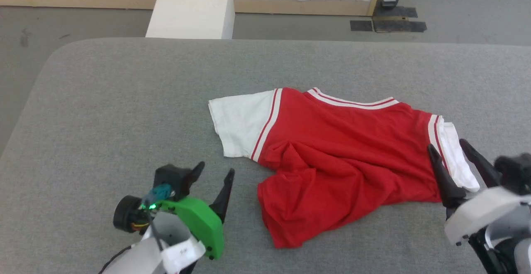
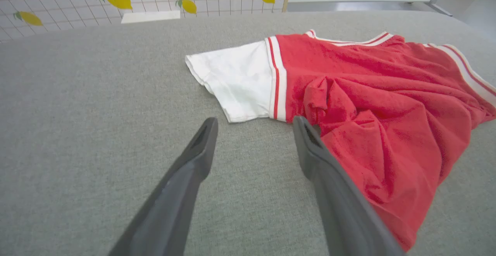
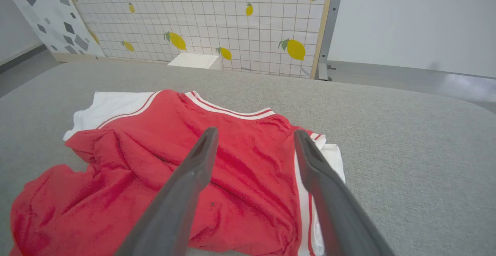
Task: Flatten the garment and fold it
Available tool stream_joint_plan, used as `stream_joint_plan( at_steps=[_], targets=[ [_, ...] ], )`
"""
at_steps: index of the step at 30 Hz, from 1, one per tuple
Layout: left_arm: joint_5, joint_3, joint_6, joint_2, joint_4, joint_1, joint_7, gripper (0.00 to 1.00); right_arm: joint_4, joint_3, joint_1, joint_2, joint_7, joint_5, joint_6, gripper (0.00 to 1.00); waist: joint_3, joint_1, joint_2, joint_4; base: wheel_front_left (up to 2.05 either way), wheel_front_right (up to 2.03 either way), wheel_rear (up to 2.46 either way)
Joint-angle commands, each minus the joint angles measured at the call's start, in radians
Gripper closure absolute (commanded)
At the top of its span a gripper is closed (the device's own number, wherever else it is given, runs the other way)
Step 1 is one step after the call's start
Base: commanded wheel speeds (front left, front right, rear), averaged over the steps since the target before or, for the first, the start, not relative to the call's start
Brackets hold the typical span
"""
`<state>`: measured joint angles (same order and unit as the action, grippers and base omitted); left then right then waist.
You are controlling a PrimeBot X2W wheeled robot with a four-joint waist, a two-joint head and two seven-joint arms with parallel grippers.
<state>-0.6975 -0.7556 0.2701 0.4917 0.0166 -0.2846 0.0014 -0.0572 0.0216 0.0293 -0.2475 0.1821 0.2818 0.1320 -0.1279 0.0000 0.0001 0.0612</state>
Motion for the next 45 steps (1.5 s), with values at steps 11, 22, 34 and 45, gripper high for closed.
stream_joint_plan(
  at_steps=[11,22,34,45],
  targets=[
    [-0.085,-0.076,-0.059,-0.078,0.042,-0.26,0.37,0.0,-0.061,0.059,-0.062,0.121,-0.093,-0.109,-0.001,0.0,-0.108,0.0,-0.0001,-0.089,0.0,0.0,0.0],
    [-0.07,-0.164,-0.091,-0.101,0.257,-0.464,0.658,0.0,-0.045,0.053,-0.027,0.141,-0.112,-0.132,-0.001,0.0,-0.173,0.0,-0.0001,-0.148,0.0,0.0,0.0],
    [-0.123,-0.152,-0.1,-0.038,0.226,-0.388,0.67,1.0,-0.008,0.052,-0.044,0.158,-0.108,-0.152,-0.001,0.0,-0.129,0.0,-0.0001,-0.102,0.0,0.0,0.0],
    [-0.121,-0.156,0.002,0.101,0.031,-0.188,0.644,1.0,0.013,0.062,-0.074,0.16,-0.059,-0.153,-0.001,0.0,-0.021,0.0,-0.0001,-0.021,0.0,0.0,0.0]
  ],
)
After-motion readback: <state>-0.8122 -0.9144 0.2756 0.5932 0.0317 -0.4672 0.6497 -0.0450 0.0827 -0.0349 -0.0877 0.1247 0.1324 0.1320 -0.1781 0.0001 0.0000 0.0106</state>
